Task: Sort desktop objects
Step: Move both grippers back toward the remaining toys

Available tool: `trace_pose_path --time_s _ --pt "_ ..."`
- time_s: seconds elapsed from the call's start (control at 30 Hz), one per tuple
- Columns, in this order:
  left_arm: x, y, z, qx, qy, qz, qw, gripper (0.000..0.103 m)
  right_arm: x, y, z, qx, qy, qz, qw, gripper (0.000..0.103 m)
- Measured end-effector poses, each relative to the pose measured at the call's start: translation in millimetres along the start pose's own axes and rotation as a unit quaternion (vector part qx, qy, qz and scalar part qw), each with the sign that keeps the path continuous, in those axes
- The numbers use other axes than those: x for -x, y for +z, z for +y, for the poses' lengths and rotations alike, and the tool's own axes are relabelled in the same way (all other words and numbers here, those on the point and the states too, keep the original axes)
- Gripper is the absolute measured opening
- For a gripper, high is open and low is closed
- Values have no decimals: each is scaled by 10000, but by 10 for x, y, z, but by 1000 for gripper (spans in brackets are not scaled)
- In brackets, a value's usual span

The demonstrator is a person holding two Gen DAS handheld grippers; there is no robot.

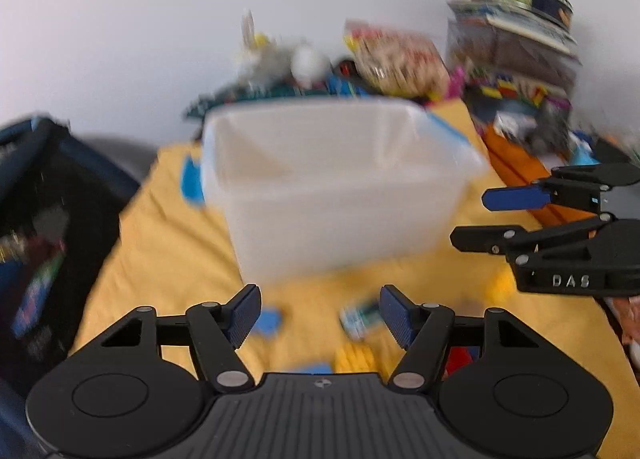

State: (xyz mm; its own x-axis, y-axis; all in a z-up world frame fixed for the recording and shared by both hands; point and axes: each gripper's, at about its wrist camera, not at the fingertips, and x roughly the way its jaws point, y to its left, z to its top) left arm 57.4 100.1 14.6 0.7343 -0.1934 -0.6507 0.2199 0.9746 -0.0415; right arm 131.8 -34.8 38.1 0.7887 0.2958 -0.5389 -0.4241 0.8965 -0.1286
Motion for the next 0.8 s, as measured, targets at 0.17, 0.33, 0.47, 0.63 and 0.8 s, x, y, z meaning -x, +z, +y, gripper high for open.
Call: trace_pose_path --time_s 0.17,0.33,0.47,0.63,0.8 --pt "-67 -458 -130 31 -322 659 9973 69 137 -489 43 -88 411 466 9980 55" --pt "-105 -680 -270 -39 -381 885 9953 69 160 -852 178 87 679 1022 9924 53" --pt "-124 -706 -284 37 -367 939 9949 69 172 -1047 344 76 798 1336 9878 48" --pt "-130 -711 -291 105 -344 935 9950 69 154 -1147 497 29 753 1468 9863 42" --pt "-138 -657 -262 98 -324 866 9957 69 100 -1072 528 105 612 1295 9896 42"
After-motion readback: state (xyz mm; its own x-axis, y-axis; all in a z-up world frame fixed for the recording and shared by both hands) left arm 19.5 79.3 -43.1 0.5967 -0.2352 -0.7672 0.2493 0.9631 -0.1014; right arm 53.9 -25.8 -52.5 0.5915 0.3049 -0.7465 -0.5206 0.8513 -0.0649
